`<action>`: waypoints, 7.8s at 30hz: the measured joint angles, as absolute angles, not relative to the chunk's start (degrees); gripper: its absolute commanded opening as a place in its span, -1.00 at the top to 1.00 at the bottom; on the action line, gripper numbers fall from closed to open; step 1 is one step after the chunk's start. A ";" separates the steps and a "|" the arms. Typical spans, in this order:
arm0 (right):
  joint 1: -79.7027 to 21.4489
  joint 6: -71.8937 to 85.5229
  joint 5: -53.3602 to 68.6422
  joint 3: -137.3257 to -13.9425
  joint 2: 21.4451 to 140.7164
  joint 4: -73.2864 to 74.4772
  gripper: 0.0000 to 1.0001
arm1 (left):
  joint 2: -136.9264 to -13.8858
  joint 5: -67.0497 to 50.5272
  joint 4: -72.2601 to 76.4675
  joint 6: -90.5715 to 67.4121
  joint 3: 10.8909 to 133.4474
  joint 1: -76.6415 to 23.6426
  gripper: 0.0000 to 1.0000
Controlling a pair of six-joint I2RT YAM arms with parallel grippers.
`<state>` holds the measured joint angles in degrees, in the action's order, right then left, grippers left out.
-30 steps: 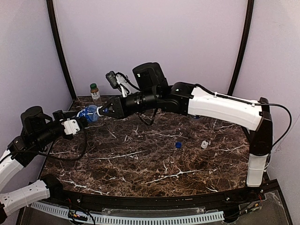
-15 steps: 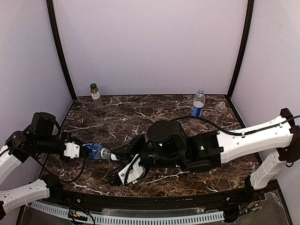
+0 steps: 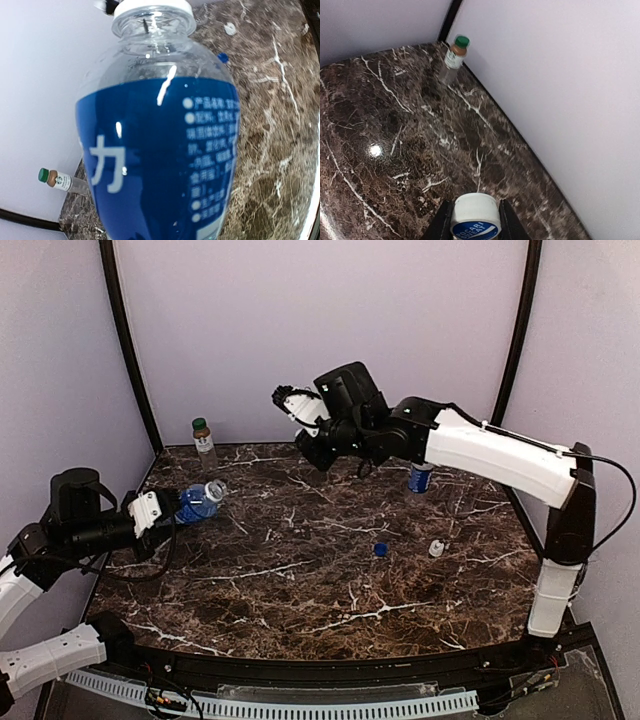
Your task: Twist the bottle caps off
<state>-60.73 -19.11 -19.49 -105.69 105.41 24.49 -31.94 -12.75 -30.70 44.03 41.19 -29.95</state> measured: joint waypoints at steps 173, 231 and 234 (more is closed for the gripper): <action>-47.35 -4.95 -8.84 -109.32 104.99 30.28 -0.97 | -129.25 -21.61 -8.05 7.57 108.60 1.72 0.43; -71.96 5.10 11.79 -96.51 114.87 -25.52 0.26 | -32.82 -45.95 -0.84 -14.06 46.15 -15.70 -0.90; -72.29 5.10 12.45 -96.97 114.89 -26.37 0.27 | -33.10 -46.81 2.20 -16.21 43.40 -15.70 -0.83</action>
<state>-72.29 5.10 12.45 -96.97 114.89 -26.37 -33.10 -46.81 2.20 -16.21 43.40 -15.70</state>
